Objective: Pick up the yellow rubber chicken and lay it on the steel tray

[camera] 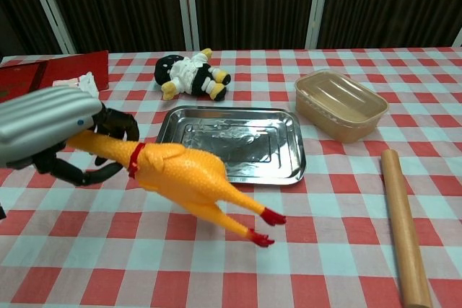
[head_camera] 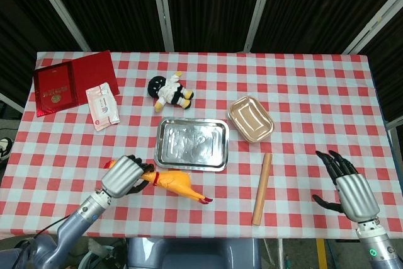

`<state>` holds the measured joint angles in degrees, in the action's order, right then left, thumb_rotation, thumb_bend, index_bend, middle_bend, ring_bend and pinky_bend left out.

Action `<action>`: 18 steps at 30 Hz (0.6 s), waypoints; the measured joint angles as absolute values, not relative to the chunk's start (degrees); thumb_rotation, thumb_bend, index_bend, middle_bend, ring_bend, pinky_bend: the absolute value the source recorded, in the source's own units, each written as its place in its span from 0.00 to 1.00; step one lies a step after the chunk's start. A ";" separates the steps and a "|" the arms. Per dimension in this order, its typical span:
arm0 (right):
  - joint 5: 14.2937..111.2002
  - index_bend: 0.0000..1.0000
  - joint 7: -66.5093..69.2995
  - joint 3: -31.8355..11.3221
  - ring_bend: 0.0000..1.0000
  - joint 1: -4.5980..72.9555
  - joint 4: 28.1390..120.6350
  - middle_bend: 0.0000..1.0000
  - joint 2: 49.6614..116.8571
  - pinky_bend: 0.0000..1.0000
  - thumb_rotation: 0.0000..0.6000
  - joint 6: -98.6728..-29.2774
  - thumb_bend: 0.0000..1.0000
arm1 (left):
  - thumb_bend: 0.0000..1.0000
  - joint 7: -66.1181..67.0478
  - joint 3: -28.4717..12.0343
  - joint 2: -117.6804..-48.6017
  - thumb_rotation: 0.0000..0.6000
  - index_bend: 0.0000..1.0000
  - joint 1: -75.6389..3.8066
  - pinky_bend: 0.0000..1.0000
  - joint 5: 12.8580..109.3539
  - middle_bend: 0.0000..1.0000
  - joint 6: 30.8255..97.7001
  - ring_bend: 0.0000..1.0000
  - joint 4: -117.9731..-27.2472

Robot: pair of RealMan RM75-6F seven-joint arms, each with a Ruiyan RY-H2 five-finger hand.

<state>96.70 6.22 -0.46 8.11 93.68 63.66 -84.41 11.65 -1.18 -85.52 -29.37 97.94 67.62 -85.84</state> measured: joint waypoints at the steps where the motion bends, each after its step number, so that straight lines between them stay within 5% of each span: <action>1: 97.75 0.06 7.29 -0.32 0.11 8.71 94.63 0.18 62.98 0.21 1.00 -84.17 0.19 | 0.62 11.62 -1.78 -85.05 1.00 0.64 -29.73 0.62 97.76 0.67 67.61 0.59 -86.23; 18: 98.55 0.00 23.83 -3.00 0.10 21.20 106.81 0.13 55.70 0.21 1.00 -72.51 0.19 | 0.62 20.02 -13.22 -79.37 1.00 0.65 -39.20 0.62 87.80 0.67 60.05 0.59 -93.18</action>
